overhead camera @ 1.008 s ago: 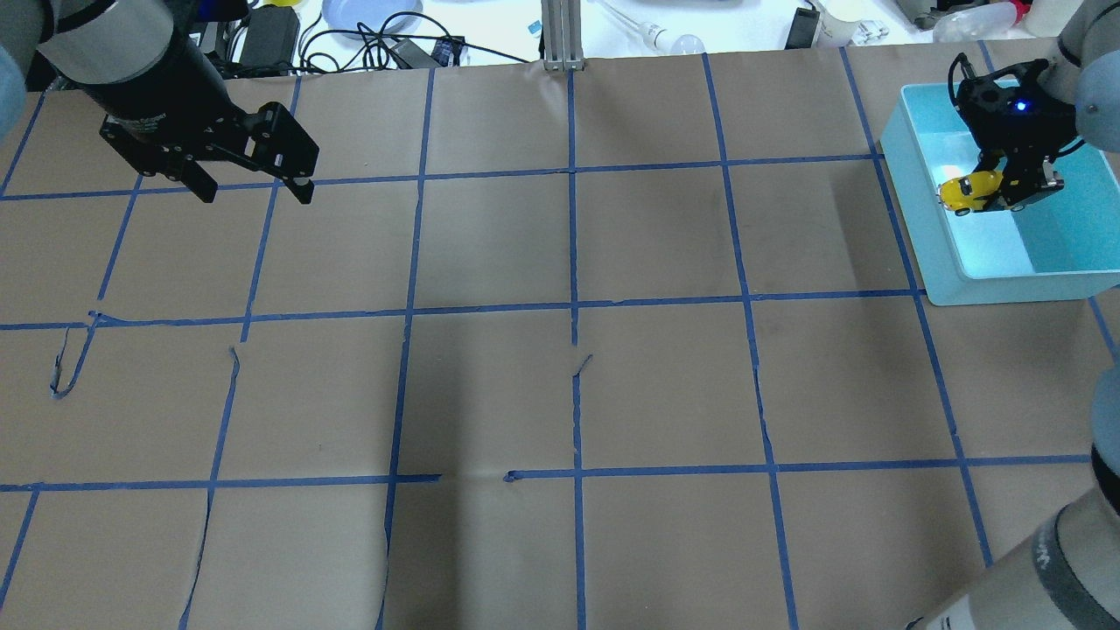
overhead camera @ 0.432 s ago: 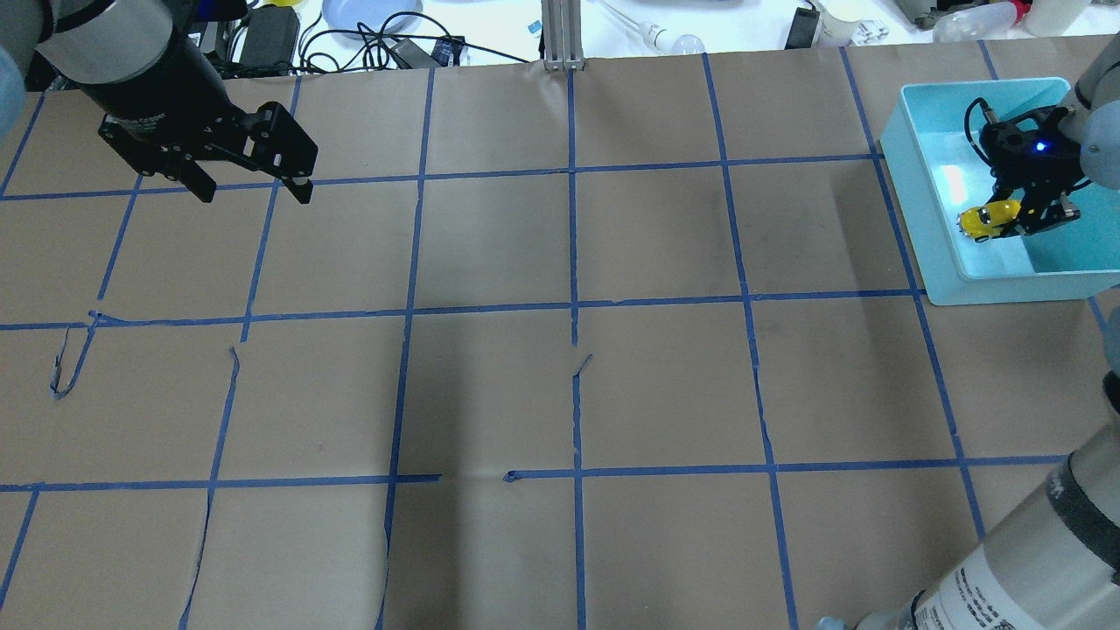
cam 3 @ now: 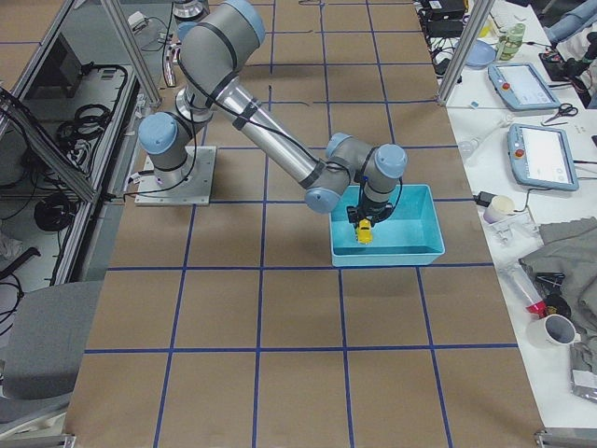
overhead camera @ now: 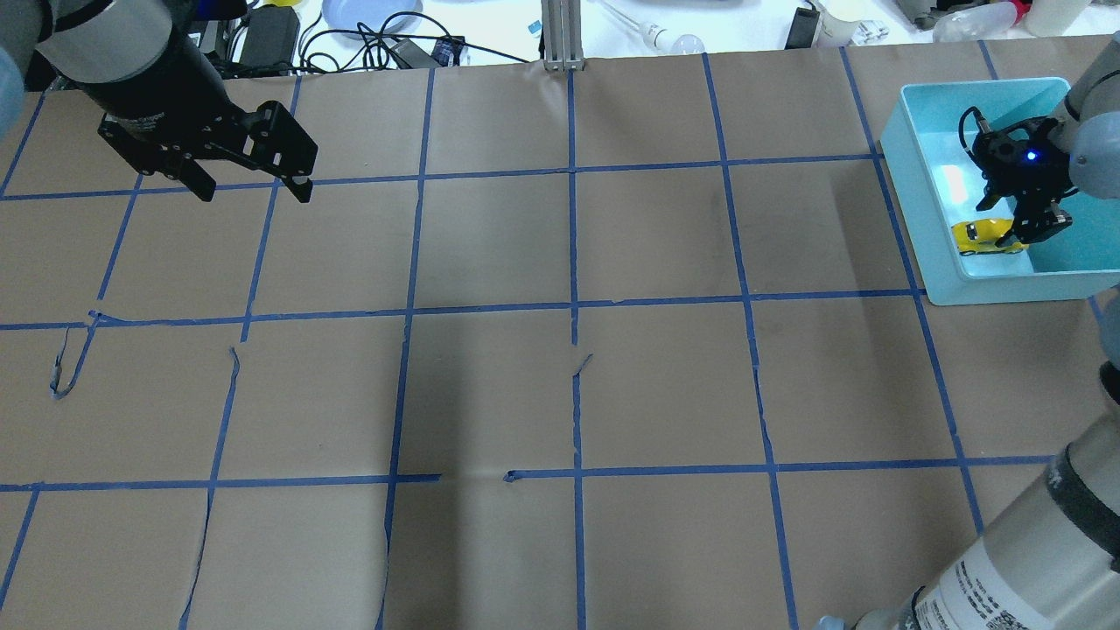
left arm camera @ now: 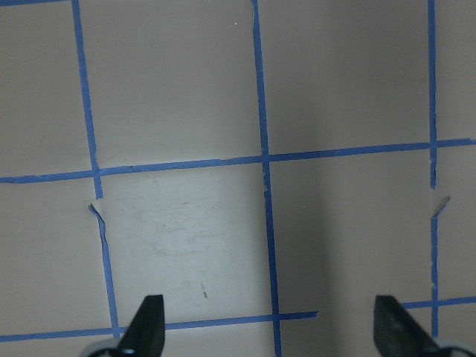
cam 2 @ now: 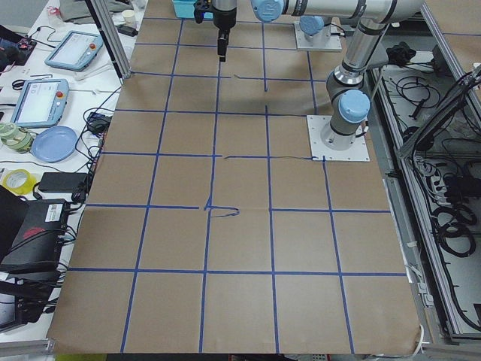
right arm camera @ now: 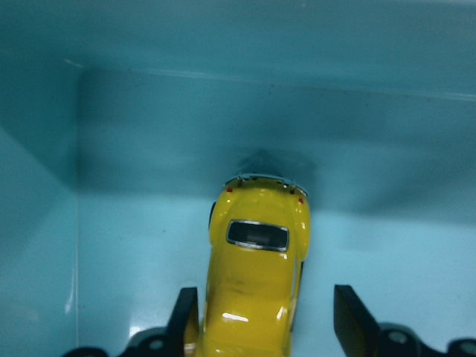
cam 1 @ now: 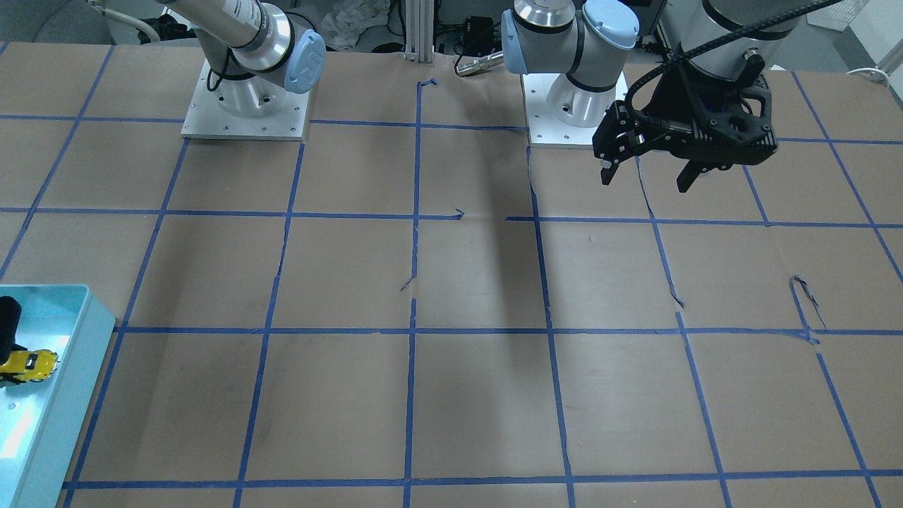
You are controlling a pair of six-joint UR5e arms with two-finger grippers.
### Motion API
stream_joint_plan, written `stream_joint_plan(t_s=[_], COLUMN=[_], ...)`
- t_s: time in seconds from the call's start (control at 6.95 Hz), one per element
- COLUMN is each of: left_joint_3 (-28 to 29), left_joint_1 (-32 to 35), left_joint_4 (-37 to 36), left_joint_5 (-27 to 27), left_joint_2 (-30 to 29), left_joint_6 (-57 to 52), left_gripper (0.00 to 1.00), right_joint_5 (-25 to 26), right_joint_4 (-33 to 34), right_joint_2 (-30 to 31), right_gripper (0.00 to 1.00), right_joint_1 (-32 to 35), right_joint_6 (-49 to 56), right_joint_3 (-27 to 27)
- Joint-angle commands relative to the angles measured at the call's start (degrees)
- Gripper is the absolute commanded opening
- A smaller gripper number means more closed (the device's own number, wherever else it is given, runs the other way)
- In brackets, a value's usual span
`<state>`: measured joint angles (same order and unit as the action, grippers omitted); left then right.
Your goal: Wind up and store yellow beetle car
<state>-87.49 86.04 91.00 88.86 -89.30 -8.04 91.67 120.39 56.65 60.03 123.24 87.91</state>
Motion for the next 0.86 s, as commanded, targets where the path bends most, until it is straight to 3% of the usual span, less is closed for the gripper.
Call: stream_joint_plan(t_s=[0.0,0.14,0.29,0.72], left_joint_3=[0.1,0.1,0.1,0.1], left_joint_1=[-0.4,-0.4,-0.6,-0.7], left_joint_4=[0.0,0.0,0.0,-0.1], left_joint_5=[0.0,0.0,0.1,0.1], left_joint_2=[0.1,0.1,0.1,0.2], left_joint_6=[-0.1,-0.1,-0.1,0.0], left_gripper=[1.00,1.00,1.00,1.00], right_joint_5=[-1.8,-1.7,-1.7,-0.6], right_joint_4=[-0.2,-3.2,-11.3,-17.9], right_joint_2=[2.4,7.4,12.6,23.2], right_gripper=[1.00,1.00,1.00,1.00], right_joint_1=[0.1,1.6,5.9,27.4], right_joint_6=[-10.6,-15.5,-30.9,-69.9], right_joint_3=[-0.3,0.2,0.2,1.4])
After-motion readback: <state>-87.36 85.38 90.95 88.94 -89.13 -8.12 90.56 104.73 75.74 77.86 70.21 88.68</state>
